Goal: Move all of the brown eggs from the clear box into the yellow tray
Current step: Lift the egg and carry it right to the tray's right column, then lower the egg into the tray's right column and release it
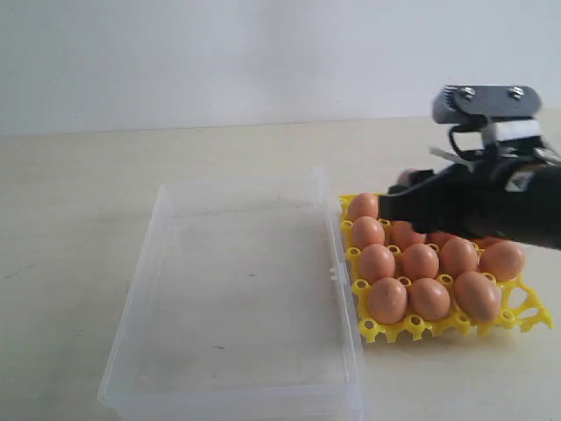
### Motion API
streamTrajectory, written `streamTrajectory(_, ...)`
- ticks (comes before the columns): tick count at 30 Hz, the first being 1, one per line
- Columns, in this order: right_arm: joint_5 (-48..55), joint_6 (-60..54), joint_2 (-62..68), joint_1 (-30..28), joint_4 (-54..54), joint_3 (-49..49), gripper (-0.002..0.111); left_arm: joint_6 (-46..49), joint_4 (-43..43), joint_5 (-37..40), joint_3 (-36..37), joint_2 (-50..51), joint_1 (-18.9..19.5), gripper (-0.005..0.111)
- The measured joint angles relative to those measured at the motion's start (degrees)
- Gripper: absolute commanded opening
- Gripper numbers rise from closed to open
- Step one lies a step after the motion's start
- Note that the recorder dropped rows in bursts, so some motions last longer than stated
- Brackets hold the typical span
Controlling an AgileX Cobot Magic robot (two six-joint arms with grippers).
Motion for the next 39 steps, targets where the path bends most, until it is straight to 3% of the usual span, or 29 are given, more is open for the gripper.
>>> streamTrajectory(7, -2.55, -0.34, -2.61, -3.36, 2.18, 11.39, 0.000, 0.00, 0.00, 0.00, 0.00, 0.00, 0.00, 0.000)
streamTrajectory(21, -2.55, -1.01, -2.64, -13.75, 3.25, 11.98, 0.000, 0.00, 0.00, 0.00, 0.00, 0.00, 0.00, 0.000)
streamTrajectory(39, -5.71, -1.01, 5.16, -14.55, 3.65, 11.98, 0.000, 0.00, 0.00, 0.00, 0.00, 0.00, 0.00, 0.000)
